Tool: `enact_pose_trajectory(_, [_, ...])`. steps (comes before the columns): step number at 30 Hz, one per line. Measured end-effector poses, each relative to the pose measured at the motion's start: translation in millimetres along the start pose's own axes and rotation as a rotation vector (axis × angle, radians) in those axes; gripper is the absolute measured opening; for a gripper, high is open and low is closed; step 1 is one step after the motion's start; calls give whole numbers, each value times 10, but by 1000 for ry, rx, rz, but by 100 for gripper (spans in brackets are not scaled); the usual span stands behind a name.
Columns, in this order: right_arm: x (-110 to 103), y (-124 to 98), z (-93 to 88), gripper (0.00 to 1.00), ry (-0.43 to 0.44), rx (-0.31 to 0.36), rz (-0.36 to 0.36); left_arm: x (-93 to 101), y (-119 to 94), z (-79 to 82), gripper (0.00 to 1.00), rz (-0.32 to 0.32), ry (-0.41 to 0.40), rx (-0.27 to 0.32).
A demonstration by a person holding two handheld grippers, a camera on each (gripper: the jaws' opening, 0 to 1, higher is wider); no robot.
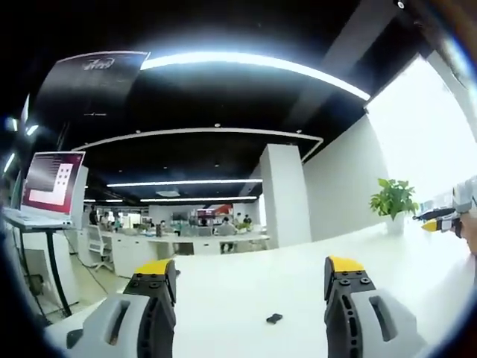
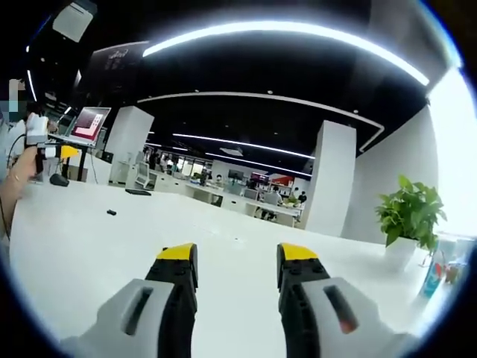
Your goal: Snap the two parts of the plastic buckle together until the buckle closes and remains connected.
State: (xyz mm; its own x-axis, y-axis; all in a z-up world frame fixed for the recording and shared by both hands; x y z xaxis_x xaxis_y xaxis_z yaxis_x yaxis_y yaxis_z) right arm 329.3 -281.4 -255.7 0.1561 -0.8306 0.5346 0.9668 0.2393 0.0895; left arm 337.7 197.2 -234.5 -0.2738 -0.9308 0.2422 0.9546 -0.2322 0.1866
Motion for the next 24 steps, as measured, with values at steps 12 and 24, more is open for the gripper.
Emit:
enact_pose_trajectory(12, [-75,-1,32,42,-43,-2,36,-86,99,156,82,12,82,-58])
enact_pose_trajectory(24, [-135,-6,37,42,-93,-15,56,-25,313,-2,82,-33,149,-223])
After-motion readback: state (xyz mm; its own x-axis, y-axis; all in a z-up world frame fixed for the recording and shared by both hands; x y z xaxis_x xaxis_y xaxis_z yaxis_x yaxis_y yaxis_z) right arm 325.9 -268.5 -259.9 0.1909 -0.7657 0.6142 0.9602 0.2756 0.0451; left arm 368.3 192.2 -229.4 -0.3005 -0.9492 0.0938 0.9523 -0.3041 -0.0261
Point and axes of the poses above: the point that each gripper's makers call its tool centre point, and the gripper's own axes: y roughly forward along the fingers, x roughly to its right, z roughly out of its top, the point moved 2 cm from there along -y, roughly backward along the fingers, and after that the axes turned 15 degrees about -y, right-handed, at the moved point
